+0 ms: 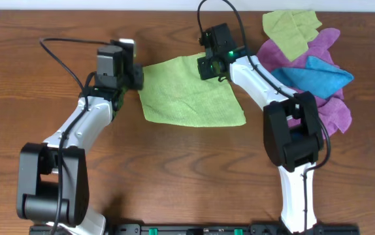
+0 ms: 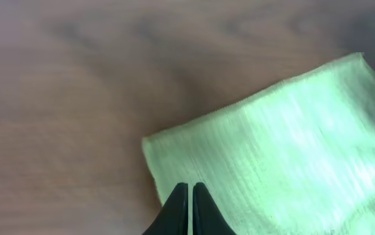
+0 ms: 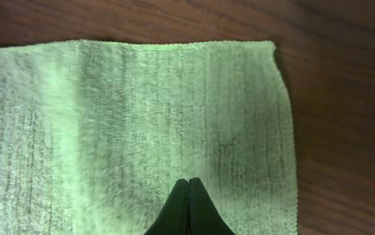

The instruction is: Fold the cloth

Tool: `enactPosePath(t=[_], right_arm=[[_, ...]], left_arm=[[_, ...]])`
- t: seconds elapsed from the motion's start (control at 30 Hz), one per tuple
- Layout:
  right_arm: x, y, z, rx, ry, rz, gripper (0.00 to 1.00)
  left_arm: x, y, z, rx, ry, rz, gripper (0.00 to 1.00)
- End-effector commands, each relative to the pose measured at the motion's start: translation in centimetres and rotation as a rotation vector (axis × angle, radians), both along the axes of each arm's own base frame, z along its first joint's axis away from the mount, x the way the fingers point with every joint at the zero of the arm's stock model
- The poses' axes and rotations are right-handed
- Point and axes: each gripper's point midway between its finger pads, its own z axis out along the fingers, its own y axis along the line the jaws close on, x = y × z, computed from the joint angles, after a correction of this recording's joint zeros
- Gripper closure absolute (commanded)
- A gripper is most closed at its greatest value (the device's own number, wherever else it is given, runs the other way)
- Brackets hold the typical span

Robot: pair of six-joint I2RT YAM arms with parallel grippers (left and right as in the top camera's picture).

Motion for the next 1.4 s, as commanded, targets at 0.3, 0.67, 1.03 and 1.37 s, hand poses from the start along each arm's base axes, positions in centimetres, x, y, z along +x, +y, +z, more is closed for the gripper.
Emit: enactPosePath(t=[0.3,0.67,1.03,1.37], right_arm=[[-1.2,0.6,0.6,0.003,0.024,0.011,0.99],[-2.4,1.9,0.5,-0.006,0.044,0.041,0.99],[-2.9,1.7,4.9,0.008,0.001,0.046,0.99],[-6.7,-0.5,5.6,-0.083,0.118,0.063,0.99]], left_arm=[[-0.7,-2.2,-7.2,-0.061,0.152,-0.037,0.95],[-0.1,-0.9,-9.7,0.020,0.153,0.005,0.95],[1.1,1.0,-10.8,0.161,0.098,0.016,0.95],[2.9,5.6,-9.6,0.197,0.051,0.081,0.95]])
